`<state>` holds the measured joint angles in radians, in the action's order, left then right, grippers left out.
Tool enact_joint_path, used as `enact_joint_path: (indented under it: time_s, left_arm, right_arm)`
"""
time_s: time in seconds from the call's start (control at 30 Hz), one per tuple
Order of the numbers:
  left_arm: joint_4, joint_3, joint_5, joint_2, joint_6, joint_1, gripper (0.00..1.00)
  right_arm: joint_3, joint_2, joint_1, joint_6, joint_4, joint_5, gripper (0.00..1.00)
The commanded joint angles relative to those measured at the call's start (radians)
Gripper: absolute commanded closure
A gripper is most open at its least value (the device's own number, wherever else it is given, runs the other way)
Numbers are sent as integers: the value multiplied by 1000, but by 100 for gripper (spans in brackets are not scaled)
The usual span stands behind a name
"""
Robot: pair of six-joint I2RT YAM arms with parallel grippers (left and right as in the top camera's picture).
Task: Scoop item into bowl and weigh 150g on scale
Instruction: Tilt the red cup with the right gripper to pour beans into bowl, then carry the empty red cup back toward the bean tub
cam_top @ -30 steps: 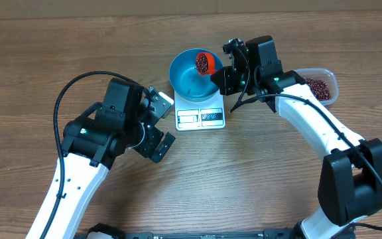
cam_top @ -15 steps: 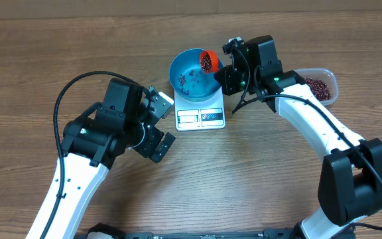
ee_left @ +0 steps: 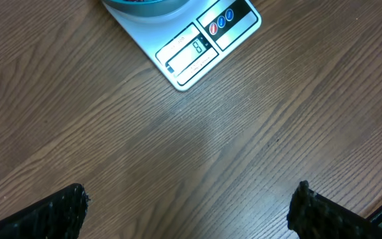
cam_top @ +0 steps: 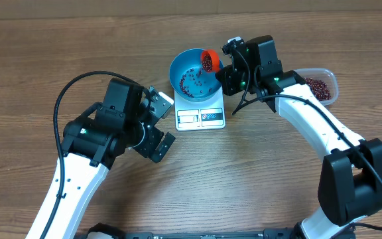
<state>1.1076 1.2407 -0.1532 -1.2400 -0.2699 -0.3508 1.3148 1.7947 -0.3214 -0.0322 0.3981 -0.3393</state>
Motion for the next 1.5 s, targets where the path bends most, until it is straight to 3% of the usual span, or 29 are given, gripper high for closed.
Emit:
enact_joint_path:
  time_s: [0.0, 0.47, 1.0, 1.47]
  left_arm:
    - [-1, 24, -1, -2, -22, 4, 0]
    - [-1, 24, -1, -2, -22, 4, 0]
    - [-1, 24, -1, -2, -22, 4, 0]
    - [-1, 24, -1, -2, -22, 4, 0]
  right_arm:
    - [20, 3, 0, -50, 3, 6, 96]
    - [21, 3, -29, -183, 40, 16, 96]
    - [22, -11, -206, -236, 26, 541, 96]
    - [22, -127, -214, -261, 52, 555, 96]
